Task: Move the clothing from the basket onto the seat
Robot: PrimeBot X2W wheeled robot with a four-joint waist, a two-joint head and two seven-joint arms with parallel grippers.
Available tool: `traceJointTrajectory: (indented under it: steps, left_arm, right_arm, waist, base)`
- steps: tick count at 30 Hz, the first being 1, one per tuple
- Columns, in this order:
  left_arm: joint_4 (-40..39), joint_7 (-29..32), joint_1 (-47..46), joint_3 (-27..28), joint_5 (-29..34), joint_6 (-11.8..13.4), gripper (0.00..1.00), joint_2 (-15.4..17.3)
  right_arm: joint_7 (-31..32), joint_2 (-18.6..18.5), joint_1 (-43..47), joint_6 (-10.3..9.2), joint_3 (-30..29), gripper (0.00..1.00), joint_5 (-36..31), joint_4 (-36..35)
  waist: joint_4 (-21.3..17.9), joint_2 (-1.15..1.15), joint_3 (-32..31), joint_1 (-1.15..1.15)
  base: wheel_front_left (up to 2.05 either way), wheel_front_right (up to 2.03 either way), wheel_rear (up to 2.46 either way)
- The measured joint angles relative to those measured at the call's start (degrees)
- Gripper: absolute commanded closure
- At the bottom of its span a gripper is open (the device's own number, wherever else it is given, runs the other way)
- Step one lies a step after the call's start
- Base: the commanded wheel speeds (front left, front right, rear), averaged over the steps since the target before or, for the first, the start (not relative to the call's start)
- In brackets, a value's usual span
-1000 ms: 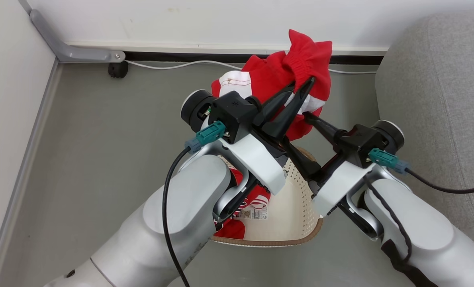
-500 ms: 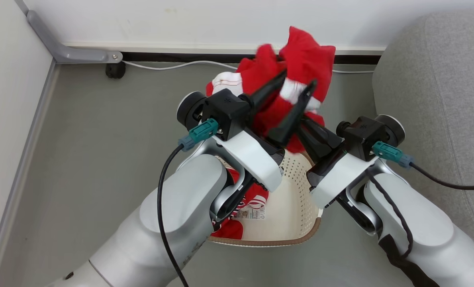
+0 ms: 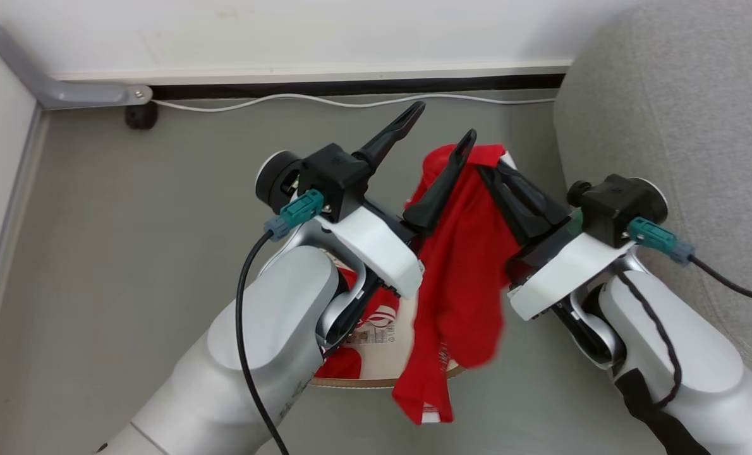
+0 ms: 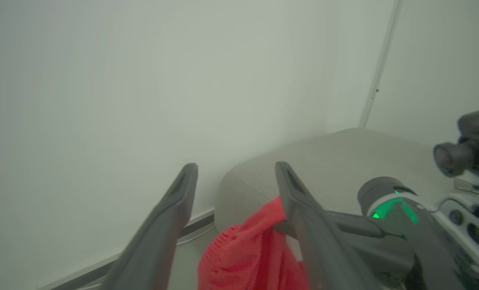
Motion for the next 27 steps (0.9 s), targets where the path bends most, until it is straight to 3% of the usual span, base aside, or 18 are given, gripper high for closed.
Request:
traceJointTrajectory:
  steps: [10,27]
  left_arm:
    - [0.63,0.0,5.07,5.26,3.92,-1.97,0.0,0.12]
    - [-0.89,0.0,12.98,10.05,6.43,-4.58,0.0,0.15]
  right_arm:
    - [0.0,-0.09,4.34,0.0,-7.64,1.0,0.37,-4.8]
    - [0.0,1.56,9.66,0.0,-14.88,1.0,0.35,-10.85]
  waist:
    - [-7.09,0.0,-0.63,0.0]
    - [-24.72,0.0,-5.47,0.0]
  base:
    - [0.0,0.0,0.0]
    - [0.0,0.0,0.0]
